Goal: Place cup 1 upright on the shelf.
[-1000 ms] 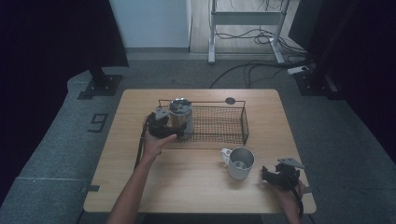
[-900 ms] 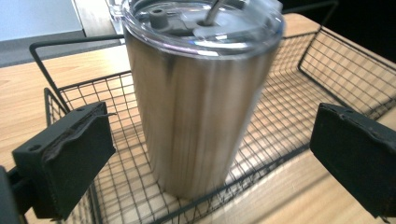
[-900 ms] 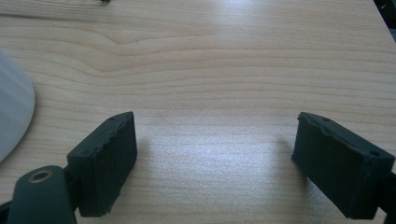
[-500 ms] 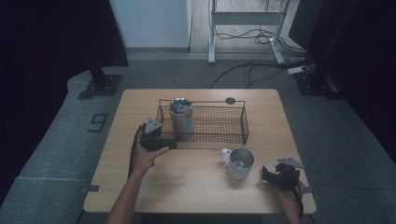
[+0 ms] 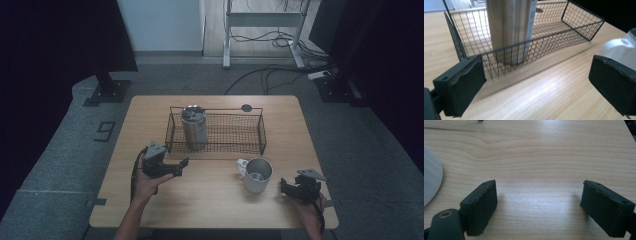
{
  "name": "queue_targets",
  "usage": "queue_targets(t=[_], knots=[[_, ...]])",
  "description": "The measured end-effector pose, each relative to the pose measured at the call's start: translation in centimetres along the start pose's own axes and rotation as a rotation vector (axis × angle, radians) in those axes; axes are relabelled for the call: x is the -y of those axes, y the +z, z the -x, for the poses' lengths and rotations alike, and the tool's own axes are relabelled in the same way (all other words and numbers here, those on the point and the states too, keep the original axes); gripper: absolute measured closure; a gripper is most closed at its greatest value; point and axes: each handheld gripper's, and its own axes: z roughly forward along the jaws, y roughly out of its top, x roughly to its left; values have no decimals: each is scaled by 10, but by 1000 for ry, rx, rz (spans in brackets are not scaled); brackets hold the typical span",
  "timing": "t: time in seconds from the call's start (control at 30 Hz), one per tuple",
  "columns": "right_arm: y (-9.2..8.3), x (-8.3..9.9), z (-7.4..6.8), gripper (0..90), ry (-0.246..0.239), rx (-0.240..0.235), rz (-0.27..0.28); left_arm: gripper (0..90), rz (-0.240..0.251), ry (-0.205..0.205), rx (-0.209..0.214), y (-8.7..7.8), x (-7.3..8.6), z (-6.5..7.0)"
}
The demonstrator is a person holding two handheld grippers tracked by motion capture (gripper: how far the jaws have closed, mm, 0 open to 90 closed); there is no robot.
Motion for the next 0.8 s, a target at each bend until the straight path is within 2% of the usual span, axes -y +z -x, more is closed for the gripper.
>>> queue_targets(t=[0.4,0.57,0.8], knots=[[0,0,0,132,0,0,0,44,-4,-35,-12,-7,33,-5],[0,0,0,132,2,-1,-1,57,-9,-12,-18,-9,35,-3],[0,0,0,131,-2,-5,-1,57,-2,-22,-23,-10,37,-2]])
